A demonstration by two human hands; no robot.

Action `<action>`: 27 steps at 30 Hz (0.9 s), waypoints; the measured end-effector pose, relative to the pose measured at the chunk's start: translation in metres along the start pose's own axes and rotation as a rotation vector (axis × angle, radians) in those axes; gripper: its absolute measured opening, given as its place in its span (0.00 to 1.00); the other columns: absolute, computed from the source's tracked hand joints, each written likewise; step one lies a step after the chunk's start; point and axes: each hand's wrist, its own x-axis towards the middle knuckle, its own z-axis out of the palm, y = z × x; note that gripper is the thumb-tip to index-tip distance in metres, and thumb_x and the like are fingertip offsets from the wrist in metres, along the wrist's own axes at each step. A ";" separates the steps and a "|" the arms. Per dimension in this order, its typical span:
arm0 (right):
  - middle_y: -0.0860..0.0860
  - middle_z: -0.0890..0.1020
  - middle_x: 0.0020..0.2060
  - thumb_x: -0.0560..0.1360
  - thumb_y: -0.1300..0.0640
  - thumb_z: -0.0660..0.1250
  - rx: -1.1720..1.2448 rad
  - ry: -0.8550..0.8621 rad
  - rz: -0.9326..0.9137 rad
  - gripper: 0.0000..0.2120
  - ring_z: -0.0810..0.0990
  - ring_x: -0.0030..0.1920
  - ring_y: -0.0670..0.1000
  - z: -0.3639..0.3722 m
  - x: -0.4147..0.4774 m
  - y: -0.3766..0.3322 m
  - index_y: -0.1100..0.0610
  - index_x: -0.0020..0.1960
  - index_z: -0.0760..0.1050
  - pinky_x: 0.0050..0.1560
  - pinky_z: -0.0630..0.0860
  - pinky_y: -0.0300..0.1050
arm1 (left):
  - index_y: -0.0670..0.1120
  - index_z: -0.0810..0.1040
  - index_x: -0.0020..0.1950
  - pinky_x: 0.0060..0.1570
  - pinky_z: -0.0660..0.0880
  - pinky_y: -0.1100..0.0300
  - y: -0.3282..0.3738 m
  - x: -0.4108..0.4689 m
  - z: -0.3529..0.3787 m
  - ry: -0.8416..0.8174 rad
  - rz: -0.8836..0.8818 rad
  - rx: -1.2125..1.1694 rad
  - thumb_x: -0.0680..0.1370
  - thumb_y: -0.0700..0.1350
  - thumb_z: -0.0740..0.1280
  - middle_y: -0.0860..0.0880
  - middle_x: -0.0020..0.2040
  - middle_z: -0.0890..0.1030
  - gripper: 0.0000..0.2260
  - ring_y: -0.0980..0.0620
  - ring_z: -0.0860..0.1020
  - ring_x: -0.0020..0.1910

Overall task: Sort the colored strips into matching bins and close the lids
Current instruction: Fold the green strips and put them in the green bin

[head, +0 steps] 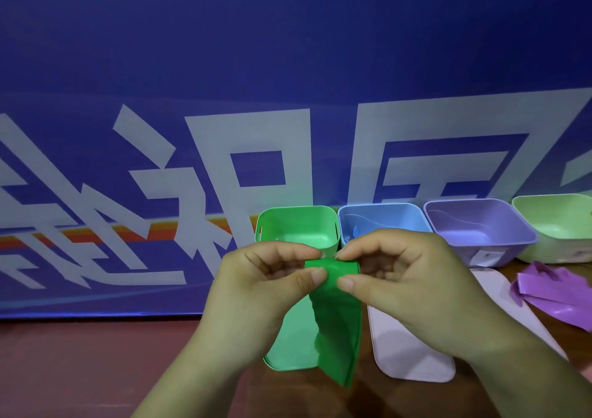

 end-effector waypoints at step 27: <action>0.53 0.85 0.36 0.70 0.60 0.76 0.057 0.037 0.070 0.06 0.83 0.38 0.47 -0.002 0.007 0.002 0.51 0.44 0.85 0.43 0.80 0.41 | 0.44 0.86 0.44 0.42 0.82 0.59 0.000 -0.003 0.001 -0.067 0.108 0.042 0.64 0.38 0.75 0.41 0.39 0.85 0.09 0.48 0.84 0.39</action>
